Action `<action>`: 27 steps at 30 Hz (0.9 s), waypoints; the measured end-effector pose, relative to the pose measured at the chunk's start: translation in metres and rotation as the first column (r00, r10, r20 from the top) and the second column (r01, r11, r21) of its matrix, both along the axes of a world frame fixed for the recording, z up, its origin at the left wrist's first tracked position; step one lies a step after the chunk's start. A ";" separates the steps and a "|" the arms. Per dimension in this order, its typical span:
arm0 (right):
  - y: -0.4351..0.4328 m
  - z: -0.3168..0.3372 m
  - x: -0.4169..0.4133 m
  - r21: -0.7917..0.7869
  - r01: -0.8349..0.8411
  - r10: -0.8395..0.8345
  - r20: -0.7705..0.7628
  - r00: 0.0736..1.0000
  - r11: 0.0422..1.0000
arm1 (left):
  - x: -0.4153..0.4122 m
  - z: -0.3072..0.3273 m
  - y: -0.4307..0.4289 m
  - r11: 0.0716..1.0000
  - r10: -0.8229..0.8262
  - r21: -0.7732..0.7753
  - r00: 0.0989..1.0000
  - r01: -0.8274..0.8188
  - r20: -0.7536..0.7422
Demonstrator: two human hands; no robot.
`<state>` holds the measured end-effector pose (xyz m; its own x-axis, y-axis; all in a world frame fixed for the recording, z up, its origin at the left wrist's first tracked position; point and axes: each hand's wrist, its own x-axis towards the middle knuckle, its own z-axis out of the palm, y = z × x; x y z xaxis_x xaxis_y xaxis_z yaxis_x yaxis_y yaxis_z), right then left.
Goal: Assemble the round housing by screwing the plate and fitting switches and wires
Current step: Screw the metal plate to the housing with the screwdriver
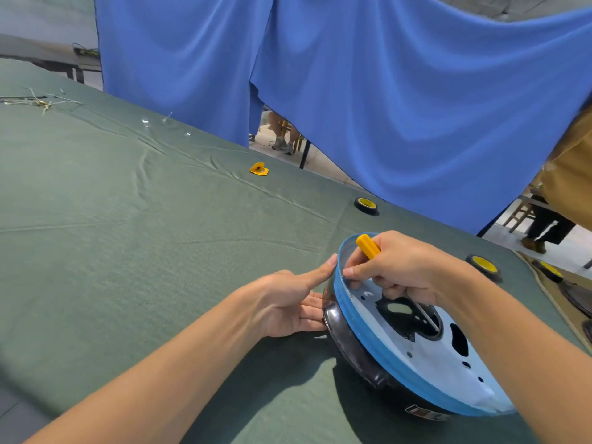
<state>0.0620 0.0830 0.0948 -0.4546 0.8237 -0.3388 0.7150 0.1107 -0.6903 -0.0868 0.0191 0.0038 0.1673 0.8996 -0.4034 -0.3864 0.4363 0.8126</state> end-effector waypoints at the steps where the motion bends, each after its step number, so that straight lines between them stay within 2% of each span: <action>1: -0.001 -0.001 -0.001 -0.017 0.018 -0.018 -0.001 1.000 1.000 | 0.000 0.000 0.000 1.000 0.000 0.001 1.000 0.000 0.000; 7: 0.000 -0.002 -0.004 -0.230 0.188 -0.200 -0.031 0.979 0.955 | -0.002 -0.004 0.000 1.000 -0.001 0.000 1.000 0.001 0.020; 9: -0.003 -0.003 -0.007 -0.164 0.160 -0.166 -0.020 0.986 0.973 | -0.002 -0.005 0.000 1.000 0.001 -0.003 1.000 -0.001 0.026; 11: -0.008 -0.003 -0.009 -0.002 0.066 -0.066 0.004 0.998 0.998 | -0.003 -0.005 0.000 1.000 0.000 -0.007 0.999 0.000 0.038; 13: -0.011 0.000 -0.010 0.237 -0.132 0.091 0.176 0.980 0.963 | -0.004 -0.004 -0.001 1.000 -0.005 -0.014 0.999 0.006 0.046; 15: -0.012 0.005 -0.011 0.375 -0.308 0.166 0.365 0.916 0.874 | -0.005 -0.004 -0.001 1.000 -0.007 -0.020 0.999 0.008 0.047; 17: -0.014 0.006 -0.014 0.398 -0.380 0.188 0.442 0.877 0.835 | -0.006 -0.004 -0.001 1.000 -0.011 -0.024 0.999 0.013 0.053; 19: -0.016 0.003 -0.017 0.421 -0.376 0.158 0.466 0.870 0.826 | -0.006 -0.004 -0.002 0.999 -0.021 -0.024 0.998 0.022 0.053; 23: -0.016 -0.003 -0.016 0.448 -0.296 0.101 0.410 0.907 0.844 | -0.005 -0.003 -0.003 0.999 -0.021 -0.027 0.999 0.022 0.051; 27: -0.014 0.001 -0.010 0.449 -0.303 0.157 0.334 0.929 0.841 | -0.004 -0.002 -0.002 0.999 -0.026 -0.036 0.998 0.028 0.051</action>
<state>0.0520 0.0694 0.0954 -0.6014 0.7965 -0.0630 0.7759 0.5634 -0.2839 -0.0911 0.0166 0.0014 0.2120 0.8792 -0.4266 -0.4146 0.4762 0.7754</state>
